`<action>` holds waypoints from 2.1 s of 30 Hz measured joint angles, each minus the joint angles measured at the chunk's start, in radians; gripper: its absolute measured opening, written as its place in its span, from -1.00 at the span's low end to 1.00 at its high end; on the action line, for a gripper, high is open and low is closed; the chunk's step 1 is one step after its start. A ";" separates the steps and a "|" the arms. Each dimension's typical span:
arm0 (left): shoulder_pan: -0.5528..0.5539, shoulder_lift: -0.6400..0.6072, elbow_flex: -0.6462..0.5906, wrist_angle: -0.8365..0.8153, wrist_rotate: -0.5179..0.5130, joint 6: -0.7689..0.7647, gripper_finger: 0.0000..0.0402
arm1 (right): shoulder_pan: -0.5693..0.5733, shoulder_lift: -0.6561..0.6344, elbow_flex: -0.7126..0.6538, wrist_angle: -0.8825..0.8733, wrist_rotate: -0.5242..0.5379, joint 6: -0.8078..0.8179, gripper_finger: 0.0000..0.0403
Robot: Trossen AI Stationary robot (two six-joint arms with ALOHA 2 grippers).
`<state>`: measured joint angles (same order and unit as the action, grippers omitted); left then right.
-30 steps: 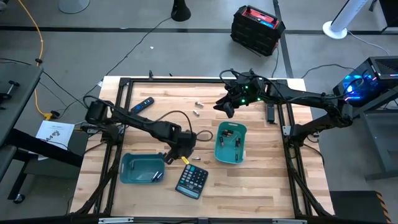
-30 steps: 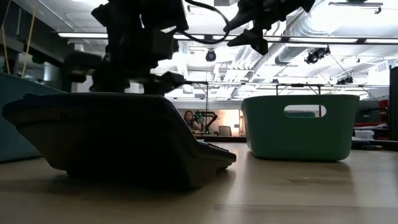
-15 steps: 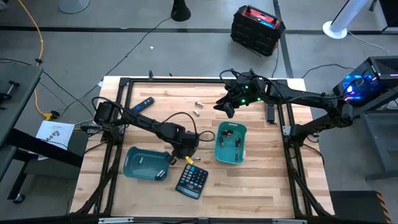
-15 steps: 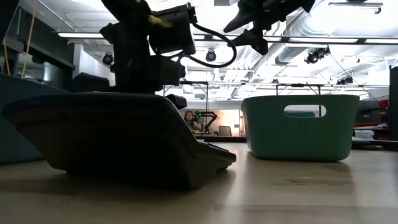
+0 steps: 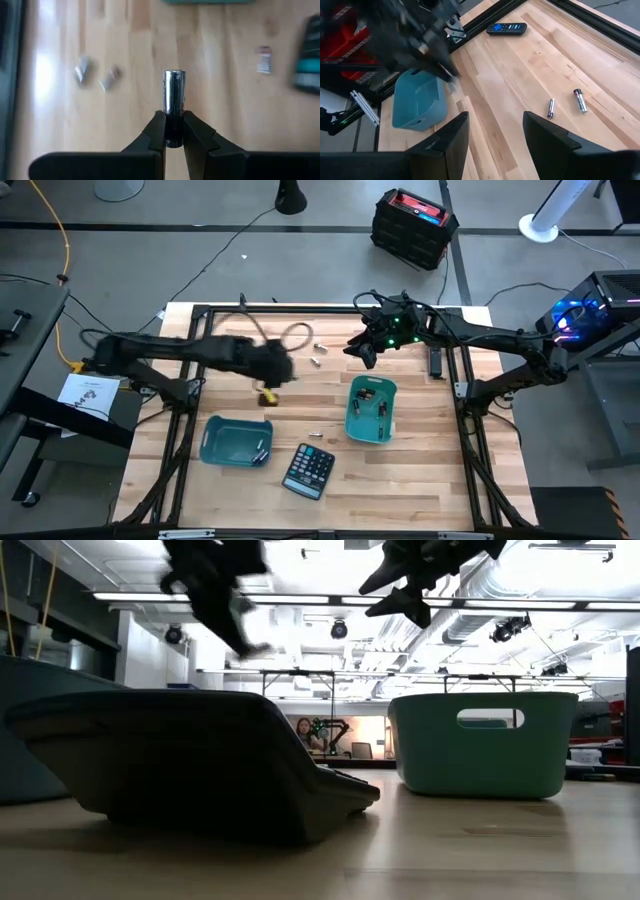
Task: Sort batteries
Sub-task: Put the silver battery into the dark blue bin
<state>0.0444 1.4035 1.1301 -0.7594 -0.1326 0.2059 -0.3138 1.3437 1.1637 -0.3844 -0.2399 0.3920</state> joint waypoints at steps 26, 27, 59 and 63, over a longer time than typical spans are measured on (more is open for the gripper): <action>-0.346 -0.015 0.007 -0.306 0.096 -0.609 0.10 | 0.000 0.000 0.000 0.000 -0.033 0.011 -0.10; -0.310 -0.016 0.023 -0.286 0.066 -0.528 0.14 | 0.000 0.000 0.000 0.000 -0.052 0.020 -0.10; -0.159 0.582 0.220 0.241 0.300 -0.223 0.13 | 0.006 -0.005 0.000 -0.067 -0.228 -0.009 -0.10; -0.159 0.652 0.221 0.224 0.299 -0.204 0.13 | 0.006 -0.005 0.000 -0.070 -0.224 -0.016 -0.10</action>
<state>-0.1145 2.0557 1.3508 -0.5355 0.1666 0.0019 -0.3077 1.3392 1.1637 -0.4546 -0.4642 0.3760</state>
